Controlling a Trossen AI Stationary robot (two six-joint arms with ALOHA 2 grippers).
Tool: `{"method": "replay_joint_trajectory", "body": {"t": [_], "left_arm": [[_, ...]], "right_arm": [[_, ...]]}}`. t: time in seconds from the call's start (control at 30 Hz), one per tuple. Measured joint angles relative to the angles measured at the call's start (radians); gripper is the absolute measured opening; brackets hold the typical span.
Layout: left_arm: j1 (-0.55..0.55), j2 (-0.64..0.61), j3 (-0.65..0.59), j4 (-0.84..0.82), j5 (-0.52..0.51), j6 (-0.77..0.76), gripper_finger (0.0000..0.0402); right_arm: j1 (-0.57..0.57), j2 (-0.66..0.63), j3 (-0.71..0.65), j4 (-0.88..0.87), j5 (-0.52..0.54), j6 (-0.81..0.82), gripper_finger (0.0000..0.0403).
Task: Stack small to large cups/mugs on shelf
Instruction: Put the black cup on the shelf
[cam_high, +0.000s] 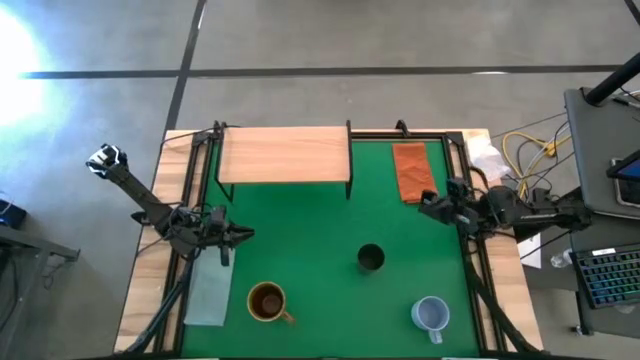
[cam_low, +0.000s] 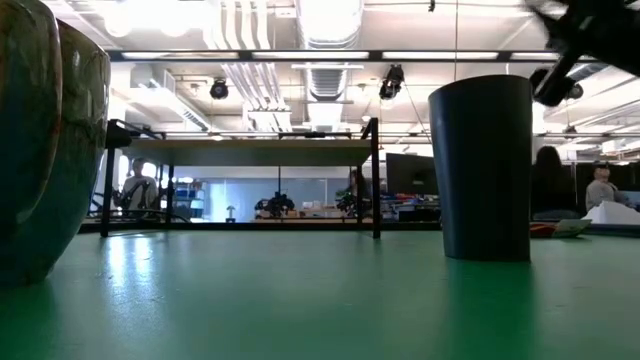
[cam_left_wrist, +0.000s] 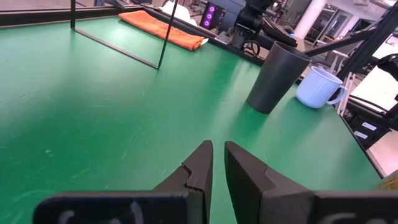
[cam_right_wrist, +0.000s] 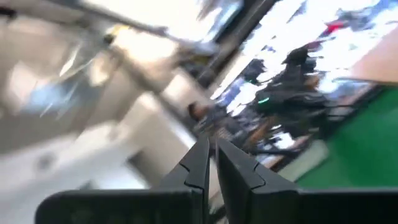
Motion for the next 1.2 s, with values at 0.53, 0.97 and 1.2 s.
{"method": "replay_joint_trajectory", "body": {"t": [0.53, 0.97, 1.2], "left_arm": [[0.000, 0.001, 0.000, 0.002, 0.000, 0.000, 0.0027], [0.000, 0.000, 0.000, 0.002, 0.000, 0.000, 0.0027], [0.000, 0.001, 0.000, 0.002, 0.000, 0.000, 0.0027]], "right_arm": [[0.001, 0.419, 0.430, 0.049, 0.260, -0.279, 0.0022], [-0.005, 0.888, 1.202, -0.981, 0.066, -0.295, 0.0048], [0.113, 1.106, 1.457, -1.640, 0.060, -0.134, 0.0148]]}}
